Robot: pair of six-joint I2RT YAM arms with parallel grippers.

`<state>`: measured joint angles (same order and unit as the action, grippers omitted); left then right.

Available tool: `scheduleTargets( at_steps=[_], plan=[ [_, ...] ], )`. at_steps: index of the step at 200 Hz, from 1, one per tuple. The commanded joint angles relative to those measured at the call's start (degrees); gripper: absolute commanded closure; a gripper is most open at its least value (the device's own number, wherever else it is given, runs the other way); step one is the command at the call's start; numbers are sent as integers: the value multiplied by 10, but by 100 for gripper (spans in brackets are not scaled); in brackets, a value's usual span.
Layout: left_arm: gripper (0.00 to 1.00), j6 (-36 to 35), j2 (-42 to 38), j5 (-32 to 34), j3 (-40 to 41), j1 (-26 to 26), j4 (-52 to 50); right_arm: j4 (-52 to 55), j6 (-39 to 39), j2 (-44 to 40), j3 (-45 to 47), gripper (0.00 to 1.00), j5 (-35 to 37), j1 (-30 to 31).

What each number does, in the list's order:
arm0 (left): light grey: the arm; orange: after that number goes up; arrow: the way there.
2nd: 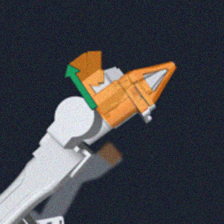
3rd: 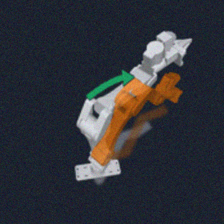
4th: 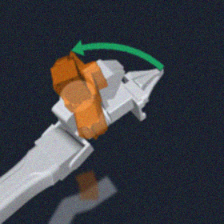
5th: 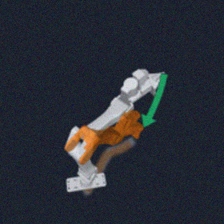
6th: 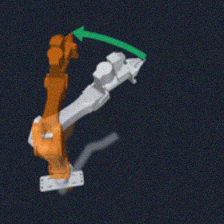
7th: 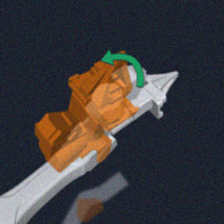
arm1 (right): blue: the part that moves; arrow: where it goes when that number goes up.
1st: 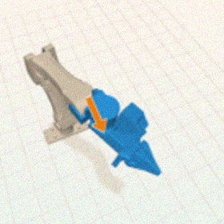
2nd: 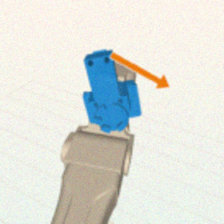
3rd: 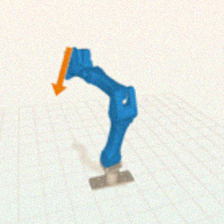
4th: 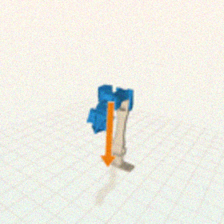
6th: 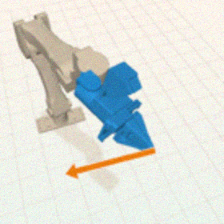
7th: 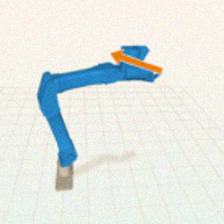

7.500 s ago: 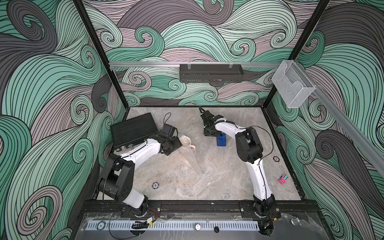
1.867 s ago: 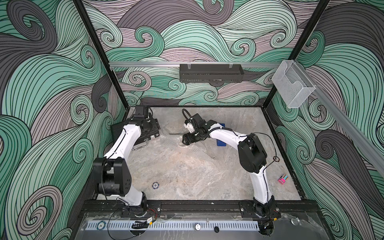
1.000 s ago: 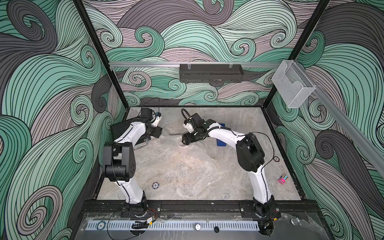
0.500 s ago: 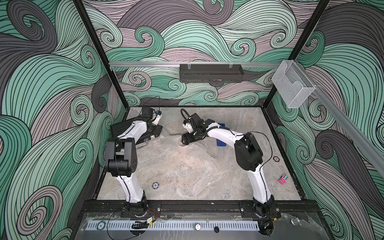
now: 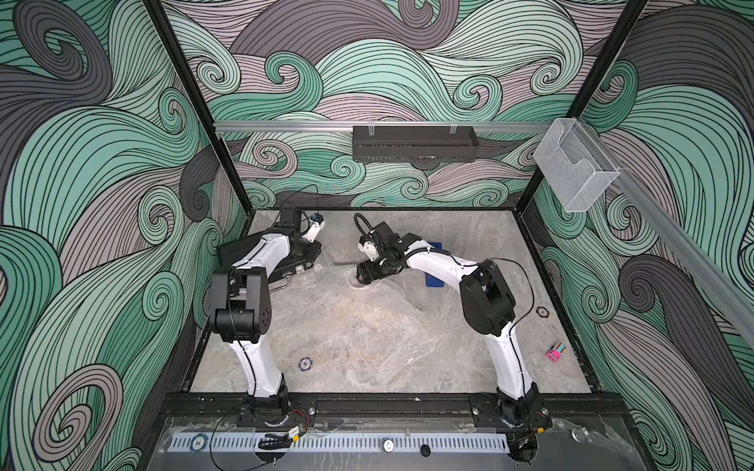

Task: Wrap mugs in bubble wrap
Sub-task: Wrap the mug in bubble wrap.

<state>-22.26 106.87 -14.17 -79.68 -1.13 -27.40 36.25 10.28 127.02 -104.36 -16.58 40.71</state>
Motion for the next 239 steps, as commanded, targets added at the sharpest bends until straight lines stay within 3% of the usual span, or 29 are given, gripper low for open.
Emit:
scheduleTargets(
  at_steps=[1,41,93,123,127,136,147,185,239],
  plan=[
    [84,2,10,-22,-14,3,-8,19,-11,18,-11,21,0,4],
    [100,19,9,-3,-15,4,-10,19,-9,18,-9,22,1,4],
    [100,45,-45,19,7,6,40,17,-10,14,-7,22,1,4],
    [47,65,-66,-9,-1,26,39,17,-11,16,-7,22,-1,4],
    [26,70,-67,-17,-3,30,38,16,-11,16,-7,22,-2,4],
    [2,75,-65,-44,-10,37,35,16,-11,17,-8,22,-3,4],
    [1,78,-57,-87,-21,45,23,18,-12,18,-9,22,-3,4],
    [2,103,11,-148,-96,60,-60,19,-14,18,-9,22,-3,4],
    [15,212,141,-143,-253,65,-233,19,-15,20,-10,22,-3,4]
  ],
)
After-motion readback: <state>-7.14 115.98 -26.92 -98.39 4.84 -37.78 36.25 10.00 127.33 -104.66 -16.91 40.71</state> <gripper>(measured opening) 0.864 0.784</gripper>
